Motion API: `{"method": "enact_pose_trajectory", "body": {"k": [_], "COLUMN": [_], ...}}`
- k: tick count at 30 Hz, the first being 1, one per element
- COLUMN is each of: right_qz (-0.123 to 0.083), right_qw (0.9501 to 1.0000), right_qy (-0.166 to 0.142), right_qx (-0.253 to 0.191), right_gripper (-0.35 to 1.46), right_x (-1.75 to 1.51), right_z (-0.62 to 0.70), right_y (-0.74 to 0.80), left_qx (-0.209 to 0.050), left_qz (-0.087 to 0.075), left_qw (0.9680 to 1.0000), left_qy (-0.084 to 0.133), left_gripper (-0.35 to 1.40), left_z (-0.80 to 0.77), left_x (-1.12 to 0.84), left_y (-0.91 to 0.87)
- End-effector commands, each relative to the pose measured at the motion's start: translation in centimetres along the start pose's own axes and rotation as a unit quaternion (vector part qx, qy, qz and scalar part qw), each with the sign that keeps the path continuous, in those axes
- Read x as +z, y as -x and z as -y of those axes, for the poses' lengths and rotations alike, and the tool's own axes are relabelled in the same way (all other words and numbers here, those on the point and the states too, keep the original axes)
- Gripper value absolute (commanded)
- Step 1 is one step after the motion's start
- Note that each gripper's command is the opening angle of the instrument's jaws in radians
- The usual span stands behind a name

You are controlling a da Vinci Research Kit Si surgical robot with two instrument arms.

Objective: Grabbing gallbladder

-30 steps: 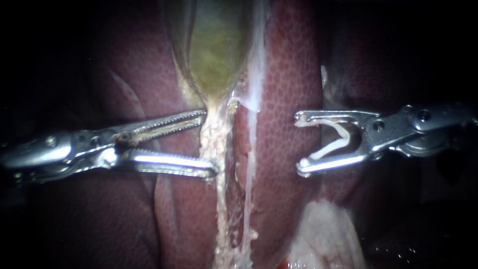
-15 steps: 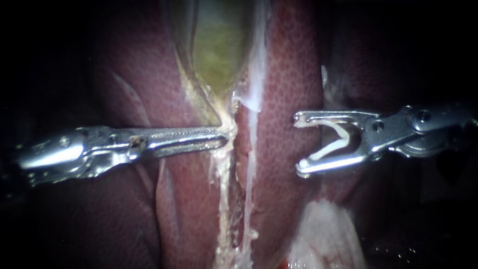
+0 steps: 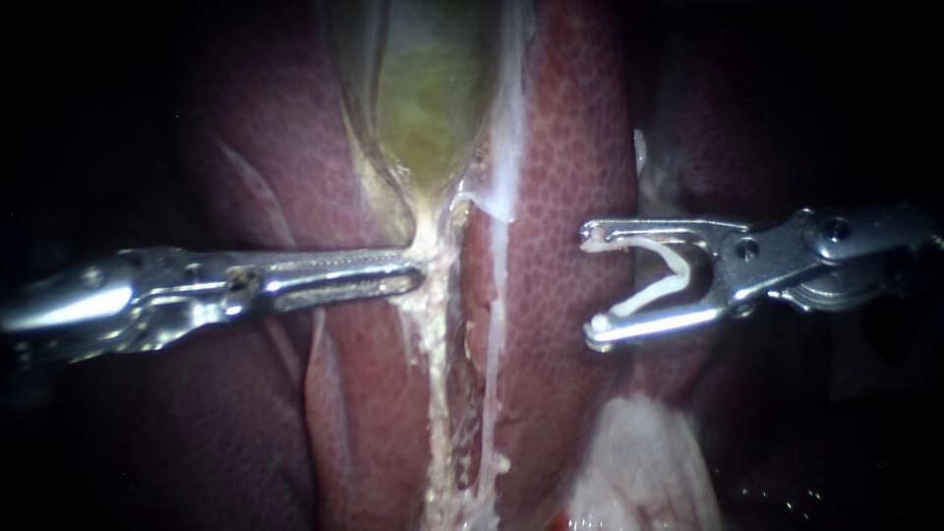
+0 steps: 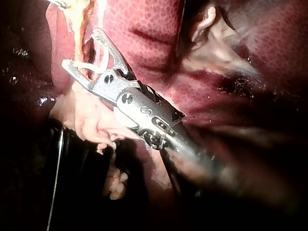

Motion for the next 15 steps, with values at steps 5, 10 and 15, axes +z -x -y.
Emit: {"method": "enact_pose_trajectory", "body": {"k": [5, 10, 15], "right_qz": [0.000, 0.000, 0.000], "right_qw": [1.0000, 1.0000, 1.0000], "right_qy": [0.000, 0.000, 0.000], "right_qx": [0.000, 0.000, 0.000], "right_gripper": [0.55, 0.55, 0.55], "right_x": [0.00, 0.00, 0.00], "right_z": [0.00, 0.00, -0.01], "right_y": [0.00, 0.00, 0.00], "left_qx": [-0.013, -0.015, -0.014], "left_qz": [0.020, 0.037, 0.041], "left_qw": [0.9997, 0.9990, 0.9987], "left_qy": [0.010, 0.019, 0.026], "left_gripper": [-0.35, -0.35, -0.35], "left_z": [-0.15, -0.29, -0.24], "left_x": [-0.38, -0.64, -0.75], "left_y": [0.27, 0.52, 0.62]}}
